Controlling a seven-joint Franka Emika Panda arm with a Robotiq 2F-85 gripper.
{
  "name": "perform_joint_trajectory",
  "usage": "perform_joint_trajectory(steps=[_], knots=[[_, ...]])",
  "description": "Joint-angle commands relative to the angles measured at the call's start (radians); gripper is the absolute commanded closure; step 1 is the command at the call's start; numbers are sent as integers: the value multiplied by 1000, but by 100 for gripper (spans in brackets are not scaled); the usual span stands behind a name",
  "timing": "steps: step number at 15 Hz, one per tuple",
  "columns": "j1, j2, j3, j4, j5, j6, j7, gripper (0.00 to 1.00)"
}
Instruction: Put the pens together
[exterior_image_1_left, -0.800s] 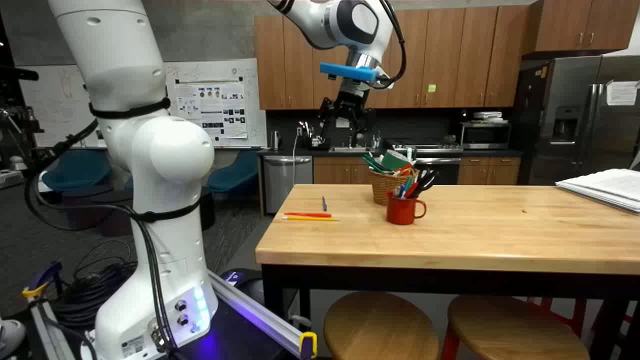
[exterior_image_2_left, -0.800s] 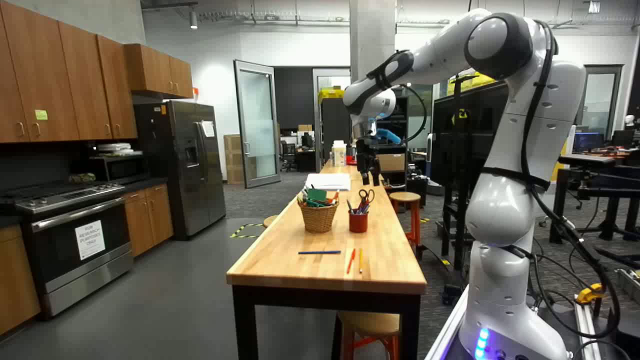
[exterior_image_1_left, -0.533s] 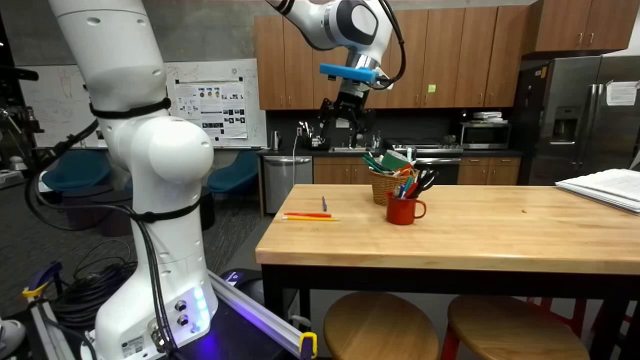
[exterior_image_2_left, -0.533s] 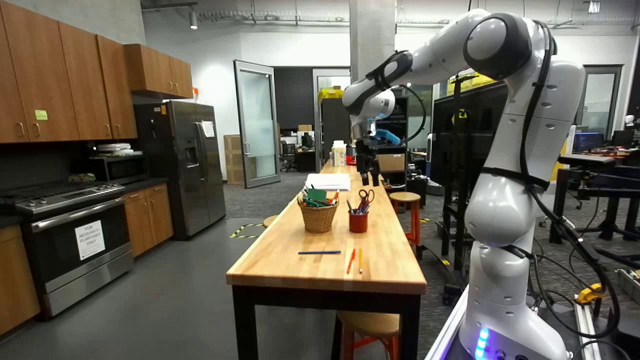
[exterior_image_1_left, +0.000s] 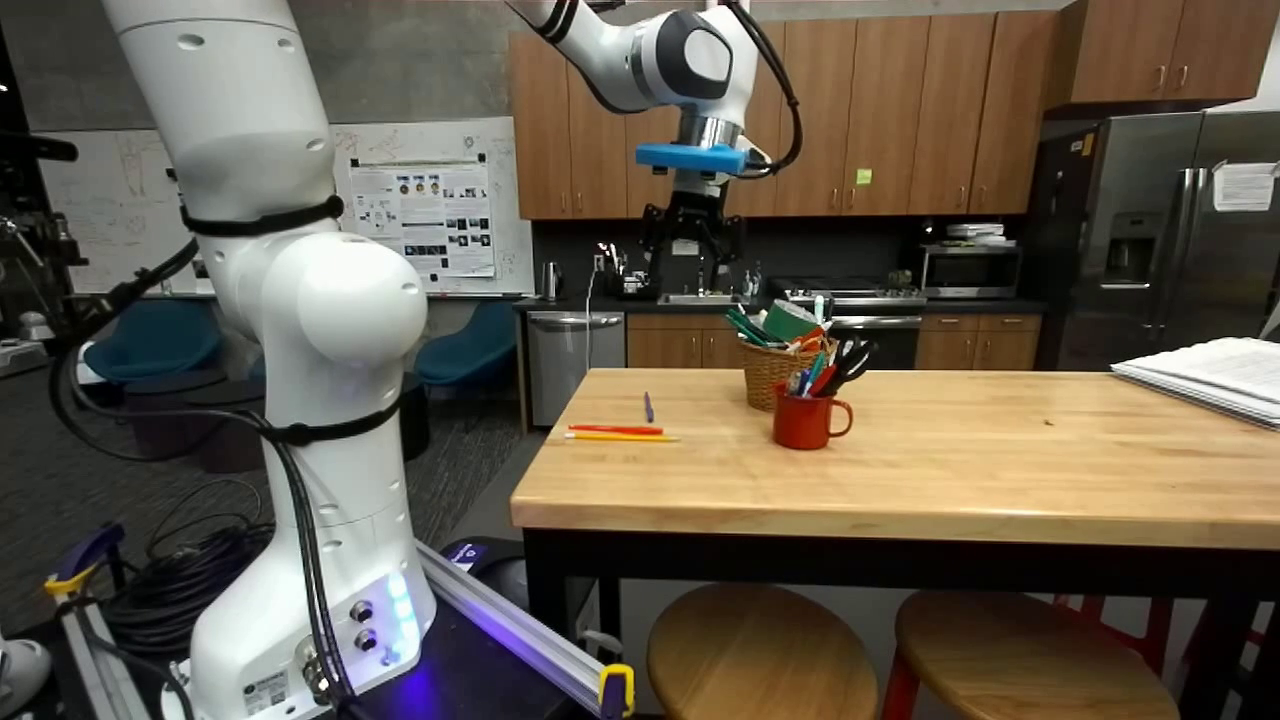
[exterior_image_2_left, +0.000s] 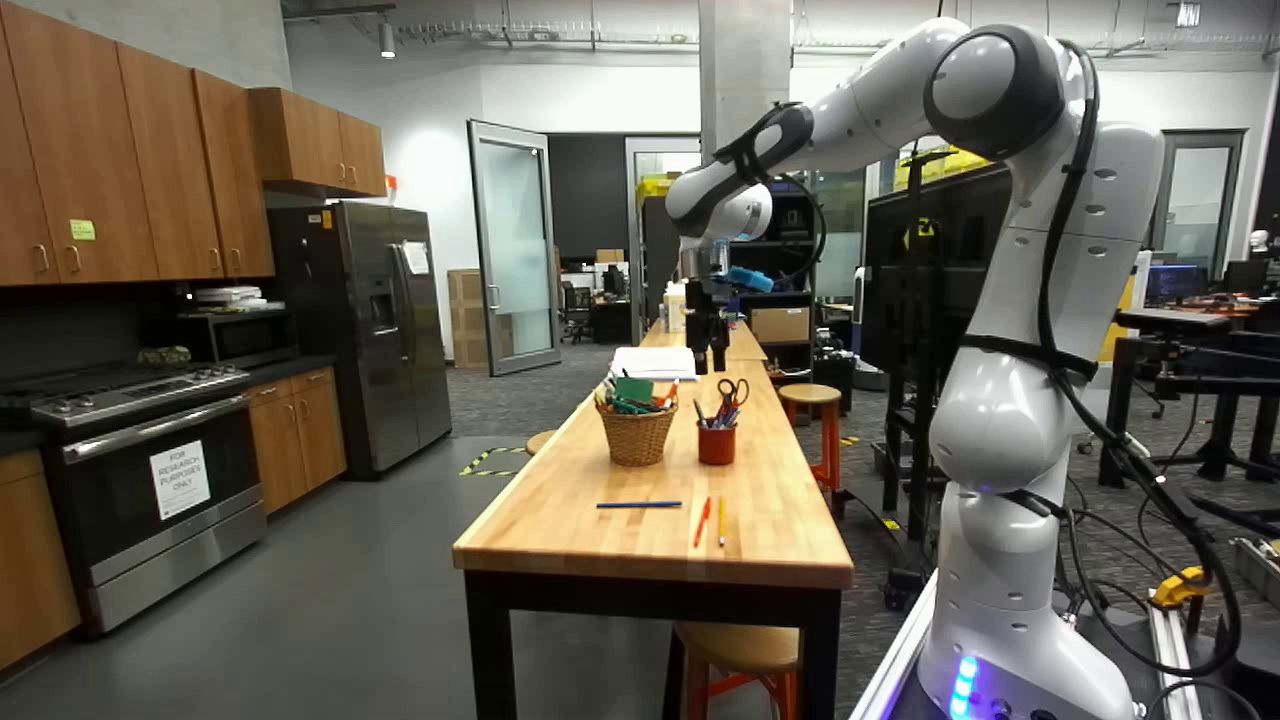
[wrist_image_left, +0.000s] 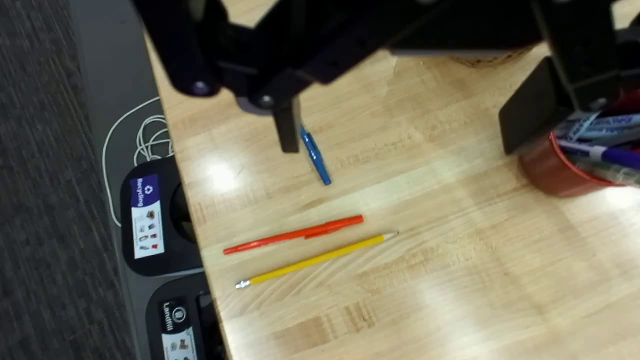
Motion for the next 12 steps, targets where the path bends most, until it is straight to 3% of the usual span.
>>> perform_joint_trajectory(steps=[1,6,12], knots=[[5,8,35,-28,-2,140,-35,0],[34,24,88,-81,-13,331,-73,0],[70,52,135,-133,-19,462,-105,0]])
